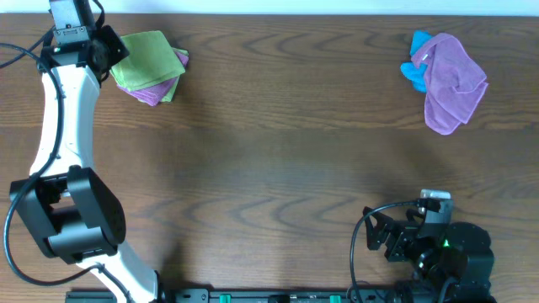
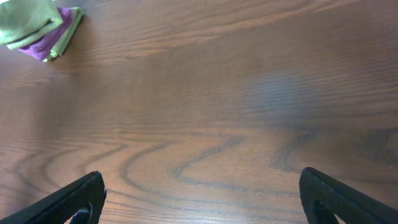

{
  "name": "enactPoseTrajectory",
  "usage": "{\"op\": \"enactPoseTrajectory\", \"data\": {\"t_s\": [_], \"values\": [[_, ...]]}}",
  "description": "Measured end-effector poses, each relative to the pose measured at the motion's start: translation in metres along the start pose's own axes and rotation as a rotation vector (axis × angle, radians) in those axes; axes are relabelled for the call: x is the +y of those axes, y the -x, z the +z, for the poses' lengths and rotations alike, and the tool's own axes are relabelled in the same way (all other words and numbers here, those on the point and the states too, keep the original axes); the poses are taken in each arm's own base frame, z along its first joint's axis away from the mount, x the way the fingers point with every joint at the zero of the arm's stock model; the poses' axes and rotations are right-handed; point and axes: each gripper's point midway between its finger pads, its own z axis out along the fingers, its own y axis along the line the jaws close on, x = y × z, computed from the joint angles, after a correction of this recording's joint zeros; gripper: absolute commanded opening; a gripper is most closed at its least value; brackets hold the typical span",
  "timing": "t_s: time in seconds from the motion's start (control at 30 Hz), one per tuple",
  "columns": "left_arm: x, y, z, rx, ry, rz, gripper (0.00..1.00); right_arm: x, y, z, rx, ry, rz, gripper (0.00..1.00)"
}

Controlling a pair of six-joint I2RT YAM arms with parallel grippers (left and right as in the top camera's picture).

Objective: Fold the cloth
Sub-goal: 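Adjust and press the green cloth flat on the stack, then open the left gripper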

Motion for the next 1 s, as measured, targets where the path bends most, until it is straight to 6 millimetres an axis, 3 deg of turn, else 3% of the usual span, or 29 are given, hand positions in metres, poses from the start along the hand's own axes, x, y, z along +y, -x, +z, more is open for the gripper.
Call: {"op": "enactPoseTrajectory", "data": {"t_s": [0.23, 0.5, 0.7, 1.0], "values": [[-0.021, 0.014, 0.019, -0.057, -0.104, -0.055, 0.06, 0.0, 0.0, 0.0, 0.0, 0.0, 0.0, 0.99], [-0.032, -0.01, 0.074, -0.017, -0.132, -0.073, 0.06, 0.0, 0.0, 0.0, 0.0, 0.0, 0.0, 0.99], [-0.047, -0.016, 0.087, -0.023, -0.165, -0.074, 0.05, 0.0, 0.0, 0.0, 0.0, 0.0, 0.0, 0.99], [-0.041, -0.043, 0.122, 0.033, -0.146, -0.092, 0.06, 0.0, 0.0, 0.0, 0.0, 0.0, 0.0, 0.99]]}}
